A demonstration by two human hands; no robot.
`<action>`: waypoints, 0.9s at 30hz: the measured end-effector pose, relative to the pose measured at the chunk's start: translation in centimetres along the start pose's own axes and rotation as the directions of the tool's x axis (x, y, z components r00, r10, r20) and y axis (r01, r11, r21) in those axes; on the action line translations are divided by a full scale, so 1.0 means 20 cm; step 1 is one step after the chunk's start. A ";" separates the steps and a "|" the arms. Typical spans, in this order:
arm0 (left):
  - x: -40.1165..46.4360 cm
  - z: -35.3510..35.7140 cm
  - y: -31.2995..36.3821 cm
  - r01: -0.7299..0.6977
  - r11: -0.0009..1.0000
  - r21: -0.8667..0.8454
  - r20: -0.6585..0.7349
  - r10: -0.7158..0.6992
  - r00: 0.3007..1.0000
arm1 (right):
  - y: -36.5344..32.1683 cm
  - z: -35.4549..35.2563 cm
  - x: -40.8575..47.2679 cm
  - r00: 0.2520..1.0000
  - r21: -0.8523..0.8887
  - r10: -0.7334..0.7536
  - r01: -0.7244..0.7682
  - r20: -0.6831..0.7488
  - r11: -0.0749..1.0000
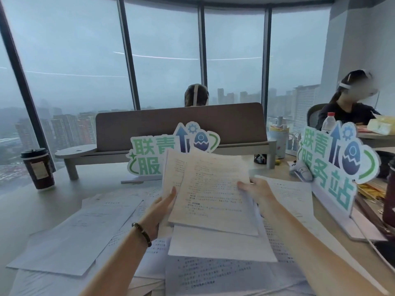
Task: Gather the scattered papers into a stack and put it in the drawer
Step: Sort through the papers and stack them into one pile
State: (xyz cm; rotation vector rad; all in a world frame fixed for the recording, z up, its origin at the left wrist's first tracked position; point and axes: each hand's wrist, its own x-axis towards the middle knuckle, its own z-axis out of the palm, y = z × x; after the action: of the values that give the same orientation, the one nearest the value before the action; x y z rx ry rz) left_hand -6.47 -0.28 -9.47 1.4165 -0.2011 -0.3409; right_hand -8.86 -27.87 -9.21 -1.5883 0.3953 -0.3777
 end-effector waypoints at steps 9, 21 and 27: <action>0.02 -0.01 -0.03 -0.007 0.999 0.043 0.087 0.004 0.996 | -0.04 0.10 -0.09 0.989 0.017 0.010 -0.013 0.149 1.000; 0.03 0.16 0.22 -0.412 0.894 0.174 -0.106 0.433 0.895 | -0.34 0.12 -0.18 0.841 -0.007 -0.537 0.538 -0.062 0.843; 0.01 0.14 0.20 -0.376 0.925 0.050 -0.062 0.379 0.923 | -0.32 0.14 -0.22 0.816 0.021 -0.578 0.578 -0.003 0.816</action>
State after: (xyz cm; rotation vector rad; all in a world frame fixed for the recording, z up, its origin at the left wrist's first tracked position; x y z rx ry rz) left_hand -6.72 -2.40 -5.04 1.3885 -0.4176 0.0321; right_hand -11.34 -23.01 -2.94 -1.6672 -0.1148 -0.8430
